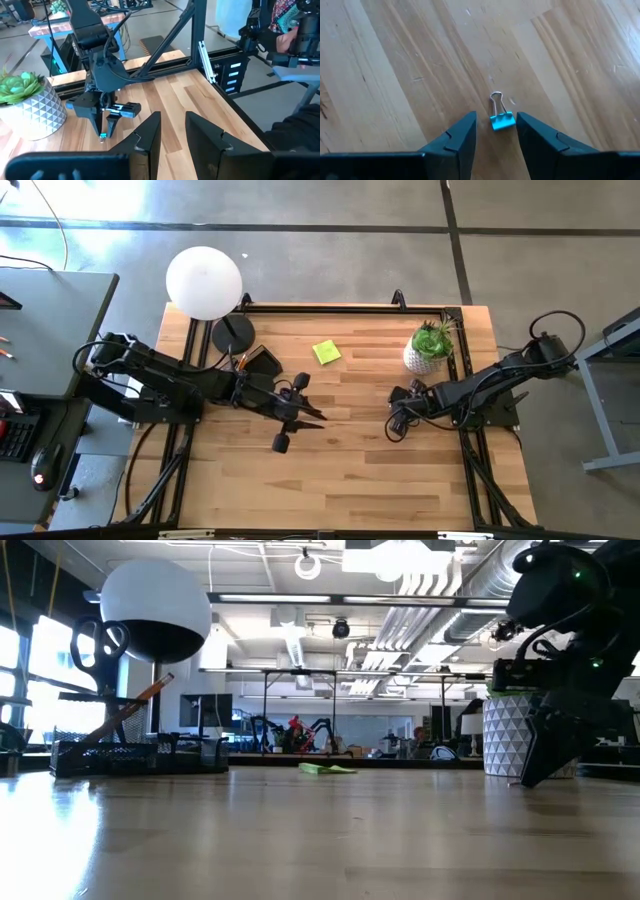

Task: Pick and place office supplies into organizer
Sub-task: Put the light blue binder clip into the black mesh desk organizer

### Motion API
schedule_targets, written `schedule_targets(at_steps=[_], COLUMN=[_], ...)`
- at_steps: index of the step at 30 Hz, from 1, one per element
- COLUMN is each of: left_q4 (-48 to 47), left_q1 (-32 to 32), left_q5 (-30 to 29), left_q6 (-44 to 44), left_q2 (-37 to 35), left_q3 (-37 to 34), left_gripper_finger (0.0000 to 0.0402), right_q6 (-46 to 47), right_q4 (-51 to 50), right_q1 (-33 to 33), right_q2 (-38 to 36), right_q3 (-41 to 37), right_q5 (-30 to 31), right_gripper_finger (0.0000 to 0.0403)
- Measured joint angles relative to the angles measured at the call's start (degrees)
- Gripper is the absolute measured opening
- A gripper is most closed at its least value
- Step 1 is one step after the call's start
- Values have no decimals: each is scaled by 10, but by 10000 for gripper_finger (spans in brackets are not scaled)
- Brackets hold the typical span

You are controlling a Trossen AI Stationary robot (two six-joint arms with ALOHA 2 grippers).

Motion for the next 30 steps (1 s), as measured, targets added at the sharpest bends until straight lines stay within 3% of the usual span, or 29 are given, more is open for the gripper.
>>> schedule_targets(at_steps=[9,20,30], left_q4=[-2,-4,-4], left_q1=[0,0,0], left_q5=[0,0,0], left_q6=[0,0,0], left_q2=[0,0,0], left_q3=[0,0,0], left_gripper_finger=[79,79,79], right_q6=[-15,-30,-57], right_q4=[2,6,35], right_q1=[0,0,1], right_q2=[0,0,-2], right_q3=[0,0,21], right_q5=[-16,-25,-56], right_gripper_finger=[127,37,65])
